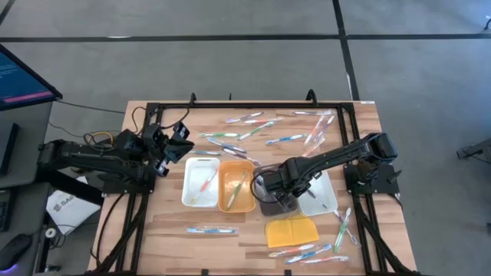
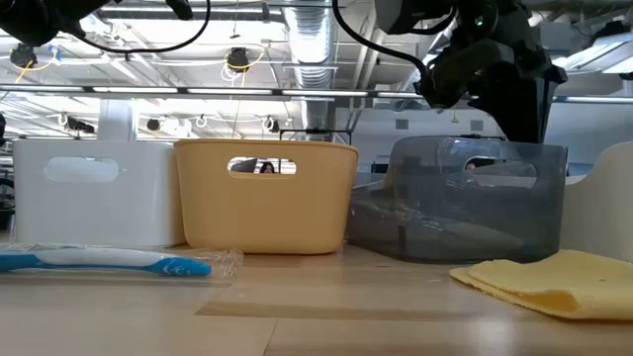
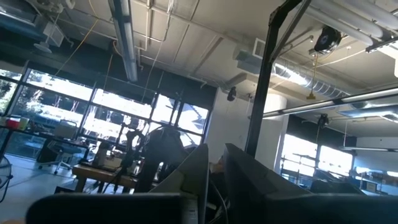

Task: Pick & Place Toothbrushes
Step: Adjust the bins

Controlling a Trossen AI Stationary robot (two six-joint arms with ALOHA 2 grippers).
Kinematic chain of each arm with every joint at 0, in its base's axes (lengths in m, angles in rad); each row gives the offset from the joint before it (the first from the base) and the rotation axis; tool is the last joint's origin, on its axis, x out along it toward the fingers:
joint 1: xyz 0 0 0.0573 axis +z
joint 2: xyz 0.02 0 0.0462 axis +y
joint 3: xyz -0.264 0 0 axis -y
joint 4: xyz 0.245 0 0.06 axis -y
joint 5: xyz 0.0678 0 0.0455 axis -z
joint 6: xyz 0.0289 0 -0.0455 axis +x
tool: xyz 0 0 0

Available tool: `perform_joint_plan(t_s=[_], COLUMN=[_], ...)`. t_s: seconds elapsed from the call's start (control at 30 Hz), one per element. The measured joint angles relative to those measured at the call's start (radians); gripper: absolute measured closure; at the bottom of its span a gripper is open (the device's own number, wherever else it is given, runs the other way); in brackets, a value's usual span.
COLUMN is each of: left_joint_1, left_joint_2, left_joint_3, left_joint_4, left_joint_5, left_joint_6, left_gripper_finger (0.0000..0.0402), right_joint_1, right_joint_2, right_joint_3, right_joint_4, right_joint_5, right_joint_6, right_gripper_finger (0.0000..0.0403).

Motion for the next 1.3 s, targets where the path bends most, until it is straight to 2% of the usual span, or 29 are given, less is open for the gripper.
perform_joint_plan(t_s=[0.53,0.67,0.9,1.3], left_joint_1=[0.000,0.000,-0.001,-0.018], left_joint_2=[0.000,0.000,0.000,0.000], left_joint_3=[0.000,0.000,0.000,0.000], left_joint_4=[0.002,0.002,0.002,0.003], left_joint_5=[0.000,0.000,0.000,0.000], left_joint_6=[0.000,0.000,-0.001,-0.001], left_gripper_finger=[0.0358,0.0358,0.0358,0.0358], right_joint_1=[0.015,0.015,0.015,0.015], right_joint_2=[0.000,0.000,-0.001,0.001], right_joint_3=[0.000,0.000,0.000,-0.098], right_joint_4=[0.120,0.105,-0.030,0.001], right_joint_5=[-0.032,-0.032,-0.021,-0.016], right_joint_6=[-0.008,-0.001,0.032,0.053], right_gripper_finger=[0.0403,0.0403,0.0403,0.0403])
